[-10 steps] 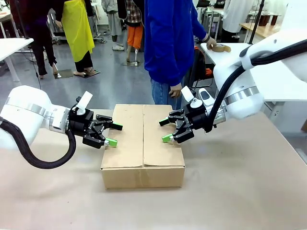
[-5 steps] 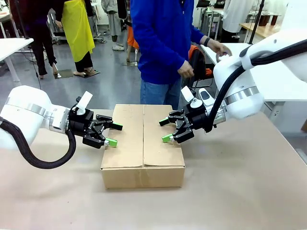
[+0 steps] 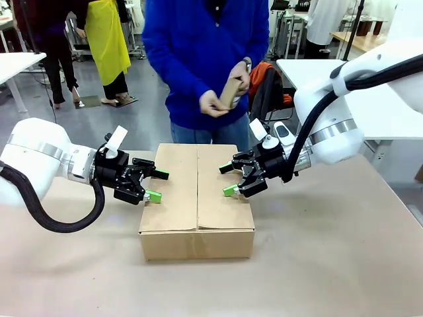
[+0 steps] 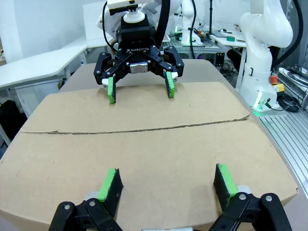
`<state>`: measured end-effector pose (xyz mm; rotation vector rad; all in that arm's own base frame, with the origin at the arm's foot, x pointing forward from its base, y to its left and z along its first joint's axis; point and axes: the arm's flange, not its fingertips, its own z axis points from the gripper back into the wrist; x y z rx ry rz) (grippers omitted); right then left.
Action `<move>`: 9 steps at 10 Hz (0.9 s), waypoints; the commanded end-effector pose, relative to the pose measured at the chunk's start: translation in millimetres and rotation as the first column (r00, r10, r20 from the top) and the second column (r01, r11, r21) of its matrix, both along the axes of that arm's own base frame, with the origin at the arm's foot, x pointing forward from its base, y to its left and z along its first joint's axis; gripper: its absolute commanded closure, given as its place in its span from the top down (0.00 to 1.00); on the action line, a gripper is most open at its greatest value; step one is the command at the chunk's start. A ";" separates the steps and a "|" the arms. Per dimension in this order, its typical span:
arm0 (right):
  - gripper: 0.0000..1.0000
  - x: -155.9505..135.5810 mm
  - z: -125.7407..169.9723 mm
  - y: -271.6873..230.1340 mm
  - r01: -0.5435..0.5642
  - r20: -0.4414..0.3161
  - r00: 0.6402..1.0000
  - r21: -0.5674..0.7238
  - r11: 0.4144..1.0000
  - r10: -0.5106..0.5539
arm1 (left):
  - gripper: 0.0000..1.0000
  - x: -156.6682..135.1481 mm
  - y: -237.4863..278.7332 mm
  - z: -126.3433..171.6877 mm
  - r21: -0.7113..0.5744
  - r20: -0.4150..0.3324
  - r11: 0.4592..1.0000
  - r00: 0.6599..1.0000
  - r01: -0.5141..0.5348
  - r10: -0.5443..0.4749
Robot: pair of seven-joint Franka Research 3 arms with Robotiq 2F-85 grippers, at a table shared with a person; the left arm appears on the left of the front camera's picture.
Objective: Pack the gift set into the box.
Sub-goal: Press and hold the closed box until the human finishes sealing it.
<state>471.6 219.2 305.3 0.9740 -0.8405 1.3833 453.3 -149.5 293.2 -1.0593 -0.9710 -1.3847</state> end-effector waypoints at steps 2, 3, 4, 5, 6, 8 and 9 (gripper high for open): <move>1.00 -2.5 -3.5 2.9 0.000 0.016 1.000 0.004 1.000 0.000 | 1.00 -2.1 0.0 -4.1 -0.002 0.014 1.000 1.000 -0.004 0.004; 1.00 -2.5 -3.5 2.9 0.000 0.016 1.000 0.004 1.000 0.000 | 1.00 -2.1 0.0 -4.1 -0.002 0.014 1.000 1.000 -0.004 0.004; 1.00 -2.5 -3.5 2.9 0.000 0.016 1.000 0.004 1.000 0.000 | 1.00 -2.1 0.0 -4.1 -0.002 0.014 1.000 1.000 -0.004 0.004; 1.00 -2.5 -3.5 2.9 0.000 0.016 1.000 0.004 1.000 0.000 | 1.00 -2.1 0.0 -4.1 -0.002 0.014 1.000 1.000 -0.004 0.004; 1.00 -2.5 -3.5 2.9 0.000 0.016 1.000 0.004 1.000 0.000 | 1.00 -2.1 0.0 -4.1 -0.002 0.014 1.000 1.000 -0.004 0.004; 1.00 -2.5 -3.5 2.9 0.000 0.016 1.000 0.004 1.000 0.000 | 1.00 -2.1 0.0 -4.1 -0.002 0.014 1.000 1.000 -0.004 0.004; 1.00 -2.5 -3.5 2.9 0.000 0.016 1.000 0.004 1.000 0.000 | 1.00 -2.1 0.0 -4.1 -0.002 0.014 1.000 1.000 -0.004 0.004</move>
